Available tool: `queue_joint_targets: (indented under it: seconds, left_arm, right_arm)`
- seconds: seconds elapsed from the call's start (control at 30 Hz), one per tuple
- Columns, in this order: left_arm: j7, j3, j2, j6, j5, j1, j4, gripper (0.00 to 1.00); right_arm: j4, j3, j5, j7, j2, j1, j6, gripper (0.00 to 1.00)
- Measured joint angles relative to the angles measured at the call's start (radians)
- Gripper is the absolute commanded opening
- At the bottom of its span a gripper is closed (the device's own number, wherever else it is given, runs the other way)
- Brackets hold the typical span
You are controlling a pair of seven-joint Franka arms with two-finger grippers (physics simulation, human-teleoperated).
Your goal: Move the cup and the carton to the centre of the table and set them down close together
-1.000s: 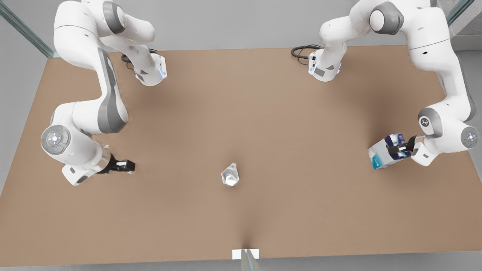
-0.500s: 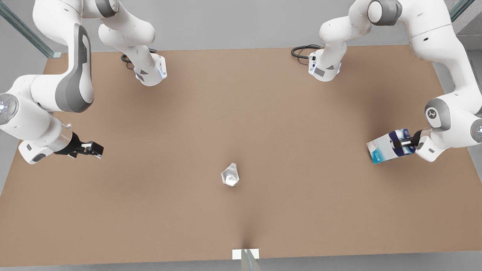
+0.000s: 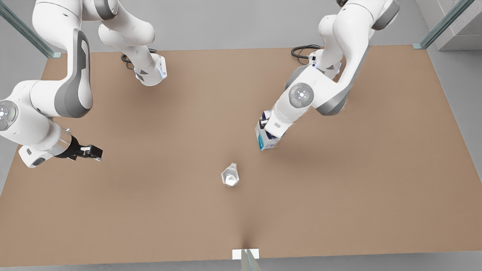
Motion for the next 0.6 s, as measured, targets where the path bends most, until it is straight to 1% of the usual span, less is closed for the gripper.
queue_joint_targets:
  seconds: [0.03,0.07,0.13,0.23,0.37,0.4,0.43,0.47,0.6]
  left_arm:
    - [-0.039,0.0,0.042,0.001,0.0,-0.024,0.051,0.64]
    - [-0.074,0.0,0.063,0.035,0.001,-0.051,0.066,0.64]
    - [-0.125,0.0,0.099,0.109,0.003,-0.096,0.069,0.64]
    - [-0.165,0.003,0.128,0.153,0.006,-0.141,0.069,0.64]
    - [-0.196,0.006,0.199,0.254,0.022,-0.159,0.071,0.65]
    - [-0.196,0.006,0.202,0.267,0.03,-0.159,0.07,0.74]
    - [-0.195,0.006,0.207,0.268,0.037,-0.159,0.07,0.98]
    - [-0.194,0.006,0.211,0.271,0.041,-0.159,0.07,1.0]
    - [-0.195,0.008,0.234,0.29,0.056,-0.168,0.07,1.0]
  right_arm:
    - [-0.003,-0.001,0.0,0.0,0.0,-0.002,-0.001,1.0]
    - [-0.001,-0.002,0.0,0.0,0.0,-0.003,-0.001,1.0]
    - [0.001,-0.002,0.001,0.0,0.001,-0.002,0.001,1.0]
    - [0.001,-0.002,0.005,0.0,0.003,-0.003,0.0,1.0]
    - [0.001,-0.003,0.005,0.0,0.002,-0.004,-0.002,1.0]
    - [0.002,-0.003,0.005,0.0,0.003,-0.004,-0.001,1.0]
    - [0.002,-0.003,0.005,0.0,0.003,-0.003,-0.001,1.0]
    - [0.002,-0.003,0.005,0.0,0.011,-0.004,0.001,1.0]
    - [0.002,-0.003,0.005,0.0,0.015,-0.003,0.001,1.0]
